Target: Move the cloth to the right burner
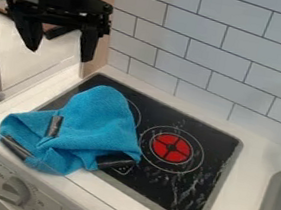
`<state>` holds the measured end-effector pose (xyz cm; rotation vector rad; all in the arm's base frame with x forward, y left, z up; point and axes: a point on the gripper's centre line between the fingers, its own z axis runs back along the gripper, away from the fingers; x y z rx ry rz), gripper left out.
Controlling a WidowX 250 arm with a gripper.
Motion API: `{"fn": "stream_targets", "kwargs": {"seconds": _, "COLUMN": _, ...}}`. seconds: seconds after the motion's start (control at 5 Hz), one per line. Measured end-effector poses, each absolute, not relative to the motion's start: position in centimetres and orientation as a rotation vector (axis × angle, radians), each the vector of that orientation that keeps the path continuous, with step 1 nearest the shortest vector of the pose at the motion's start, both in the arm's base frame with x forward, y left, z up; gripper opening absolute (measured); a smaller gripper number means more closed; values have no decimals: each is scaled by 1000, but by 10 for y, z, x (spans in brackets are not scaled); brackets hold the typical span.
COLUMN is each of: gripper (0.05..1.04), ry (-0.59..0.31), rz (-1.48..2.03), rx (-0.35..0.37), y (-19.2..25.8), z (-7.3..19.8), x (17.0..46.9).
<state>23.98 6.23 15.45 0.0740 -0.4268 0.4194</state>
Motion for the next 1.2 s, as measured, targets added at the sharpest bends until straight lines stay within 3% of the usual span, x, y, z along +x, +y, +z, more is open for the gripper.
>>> {"fn": "stream_targets", "kwargs": {"seconds": 0.2, "gripper": 999, "ry": -404, "rz": 422, "rx": 72, "y": 62, "z": 148, "x": 237}}
{"fn": "stream_targets", "kwargs": {"seconds": 0.8, "gripper": 999, "ry": -243, "rz": 429, "rx": 28, "y": 59, "z": 91, "x": 242}}
{"fn": "stream_targets", "kwargs": {"seconds": 1.0, "gripper": 999, "ry": -137, "rz": 408, "rx": -25, "y": 54, "z": 59, "x": 242}}
{"fn": "stream_targets", "kwargs": {"seconds": 1.2, "gripper": 999, "ry": -59, "rz": 389, "rx": -13, "y": 56, "z": 31, "x": 242}}
